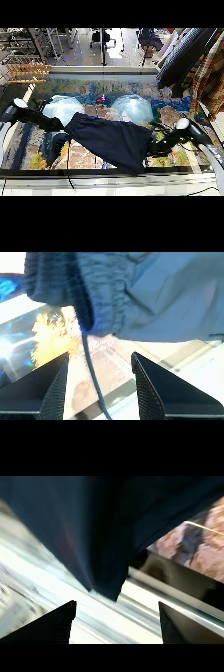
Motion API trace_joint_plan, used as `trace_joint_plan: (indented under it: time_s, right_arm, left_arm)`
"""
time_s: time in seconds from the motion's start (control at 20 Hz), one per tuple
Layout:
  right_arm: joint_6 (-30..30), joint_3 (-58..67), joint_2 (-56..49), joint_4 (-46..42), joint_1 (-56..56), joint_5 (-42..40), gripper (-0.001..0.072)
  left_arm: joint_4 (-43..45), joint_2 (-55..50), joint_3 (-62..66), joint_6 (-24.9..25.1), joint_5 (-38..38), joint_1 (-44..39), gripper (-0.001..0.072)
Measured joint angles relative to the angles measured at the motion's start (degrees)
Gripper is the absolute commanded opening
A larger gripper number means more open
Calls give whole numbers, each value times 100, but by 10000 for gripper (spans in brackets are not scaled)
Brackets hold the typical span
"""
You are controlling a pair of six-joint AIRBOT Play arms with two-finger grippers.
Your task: Fold the clothes and pants, and hang the long-sleeved shirts on hangers.
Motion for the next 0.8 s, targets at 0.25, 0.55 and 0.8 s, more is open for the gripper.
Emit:
trace_joint_plan:
  time_s: [0.25, 0.55, 0.8]
  right_arm:
    - [-208, -1353, 144, 1464, -1034, -1233, 666]
    - [-933, -2011, -216, 2977, -531, -2284, 463]
    - [-1075, -1961, -369, 2962, -177, -3084, 11]
  left_arm:
    - [-413, 212, 17, -76, -59, 70, 435]
    - [-999, 262, 17, -103, -61, -103, 412]
    - [-1102, 260, 17, -101, -66, -503, 96]
